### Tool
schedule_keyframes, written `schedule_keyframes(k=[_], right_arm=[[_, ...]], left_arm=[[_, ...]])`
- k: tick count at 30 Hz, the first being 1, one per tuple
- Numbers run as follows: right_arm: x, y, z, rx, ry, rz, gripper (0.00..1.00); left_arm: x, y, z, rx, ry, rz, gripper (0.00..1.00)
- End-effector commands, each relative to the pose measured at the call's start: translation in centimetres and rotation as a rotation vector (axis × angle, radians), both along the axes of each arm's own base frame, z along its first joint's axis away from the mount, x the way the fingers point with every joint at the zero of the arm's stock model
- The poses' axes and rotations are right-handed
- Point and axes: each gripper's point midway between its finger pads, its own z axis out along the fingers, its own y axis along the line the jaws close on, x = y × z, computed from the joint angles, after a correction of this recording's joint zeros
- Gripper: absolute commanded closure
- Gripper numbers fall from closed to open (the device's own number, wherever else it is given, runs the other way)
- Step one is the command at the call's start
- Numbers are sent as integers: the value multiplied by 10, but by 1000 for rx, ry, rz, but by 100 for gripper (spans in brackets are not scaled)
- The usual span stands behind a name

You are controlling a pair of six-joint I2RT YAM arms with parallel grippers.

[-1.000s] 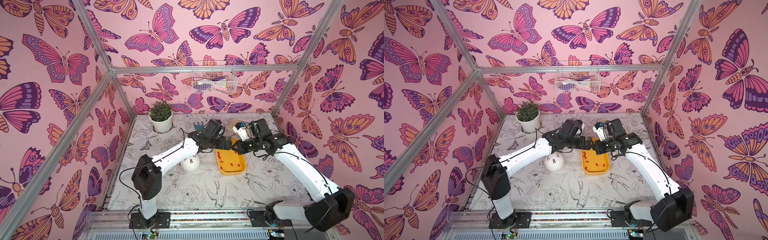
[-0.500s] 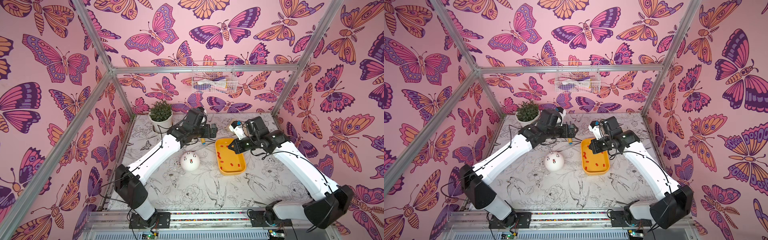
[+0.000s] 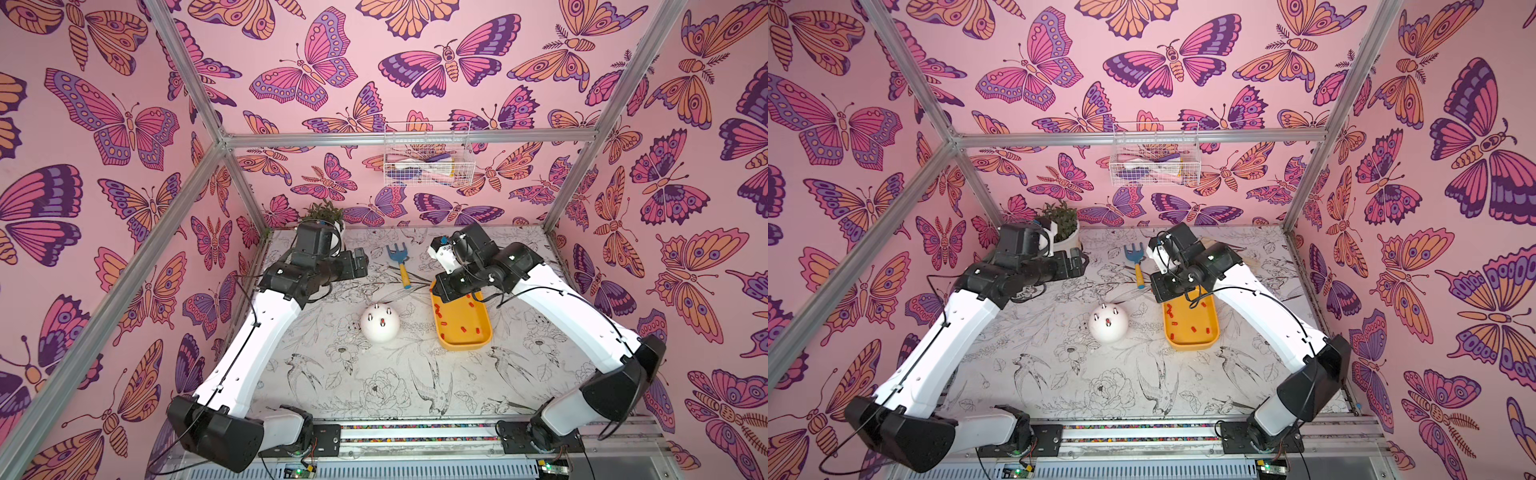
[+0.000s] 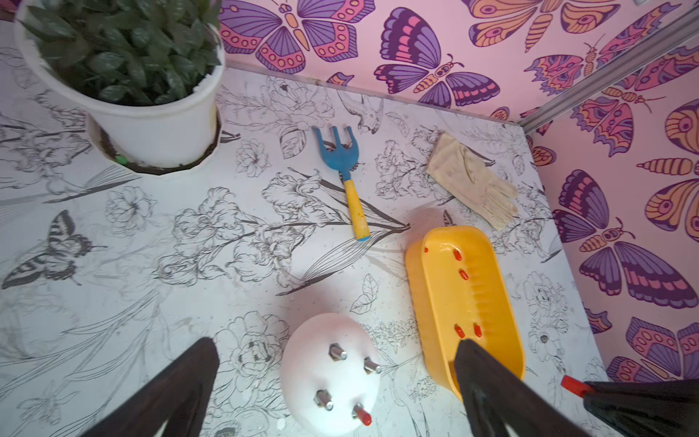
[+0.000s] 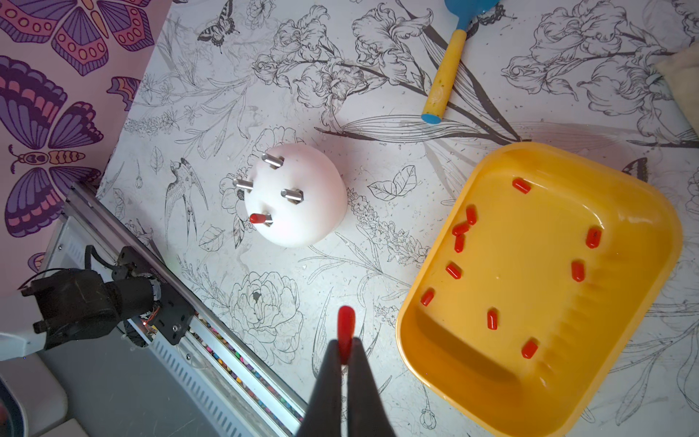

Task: Cover the protruding screws with screw protection sleeves
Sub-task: Attach the screw protection sleeve to the screw.

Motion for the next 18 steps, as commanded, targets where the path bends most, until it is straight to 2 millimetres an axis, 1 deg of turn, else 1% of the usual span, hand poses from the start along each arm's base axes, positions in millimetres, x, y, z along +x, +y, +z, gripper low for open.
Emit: schedule_keyframes(k=[1,5,9,18], right_arm=[[-2,3,-9,-50,68,-55,93],[-2,20,-11,-60,97,-54,93],[-3,38,-20,-70,136,-46,94],[1,61,-34,-81,206,-36,94]], left_arm=[[-18,16,-5,51,24,-18,0],[-21,28,-4,70,13,5,0],[-23,36,-8,85,-1,38,0],[-24,48,-36,110,11,74,0]])
